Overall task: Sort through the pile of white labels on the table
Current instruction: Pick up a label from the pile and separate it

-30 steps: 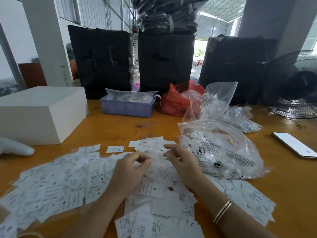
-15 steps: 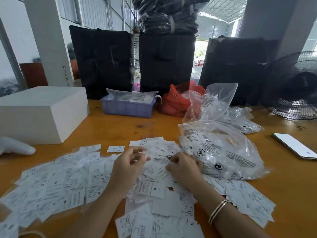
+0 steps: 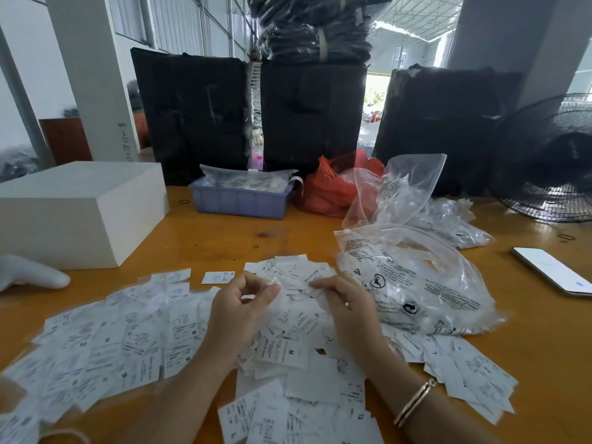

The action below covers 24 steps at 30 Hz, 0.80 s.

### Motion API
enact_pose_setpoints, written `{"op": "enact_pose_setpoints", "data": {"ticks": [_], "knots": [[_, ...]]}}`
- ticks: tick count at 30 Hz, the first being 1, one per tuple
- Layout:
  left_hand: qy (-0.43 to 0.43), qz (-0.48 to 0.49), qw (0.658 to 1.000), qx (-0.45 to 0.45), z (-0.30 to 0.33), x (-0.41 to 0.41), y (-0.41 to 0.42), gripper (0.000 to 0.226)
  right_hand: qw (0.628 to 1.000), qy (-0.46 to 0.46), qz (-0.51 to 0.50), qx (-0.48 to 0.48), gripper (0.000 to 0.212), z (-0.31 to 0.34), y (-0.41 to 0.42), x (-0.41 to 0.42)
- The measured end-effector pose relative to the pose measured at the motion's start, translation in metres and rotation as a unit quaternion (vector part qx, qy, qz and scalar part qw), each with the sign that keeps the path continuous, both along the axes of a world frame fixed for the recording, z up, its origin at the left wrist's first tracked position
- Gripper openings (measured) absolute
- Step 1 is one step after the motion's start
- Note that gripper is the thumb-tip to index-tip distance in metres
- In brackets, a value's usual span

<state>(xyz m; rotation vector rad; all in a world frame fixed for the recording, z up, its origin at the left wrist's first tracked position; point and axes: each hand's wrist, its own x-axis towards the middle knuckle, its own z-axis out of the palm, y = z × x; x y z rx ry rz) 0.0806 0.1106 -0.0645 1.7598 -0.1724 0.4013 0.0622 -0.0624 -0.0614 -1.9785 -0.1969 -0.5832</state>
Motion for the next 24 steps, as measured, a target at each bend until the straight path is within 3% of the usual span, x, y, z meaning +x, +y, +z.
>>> {"op": "enact_pose_setpoints", "data": {"ticks": [4,6,8,11,15,20,24], "knots": [[0.013,-0.023,0.999,-0.043,0.004,-0.002,0.002,0.012,0.989,0.053,0.085,-0.109,0.024,0.001,0.012,-0.005],[0.023,-0.055,0.997,-0.053,0.006,-0.004,0.002,0.015,0.973,0.068,0.076,-0.209,0.036,0.000,0.018,-0.004],[0.030,-0.078,0.995,-0.063,0.006,-0.005,0.001,0.021,0.965,0.063,0.061,-0.245,0.027,-0.001,0.023,-0.003],[0.038,-0.086,0.993,-0.073,0.004,-0.005,-0.001,0.025,0.985,0.066,0.073,-0.140,0.013,-0.001,0.021,-0.002],[0.057,-0.093,0.991,-0.071,0.002,-0.004,0.000,0.020,0.991,0.108,0.063,0.053,0.011,0.002,0.010,-0.002],[0.076,-0.165,0.982,0.042,-0.001,-0.004,0.000,0.026,0.997,0.065,0.038,0.024,0.010,0.001,0.006,-0.001],[0.050,-0.124,0.989,0.069,-0.003,-0.005,-0.002,0.002,0.998,0.031,0.061,-0.009,0.018,0.001,0.009,-0.003]]}}
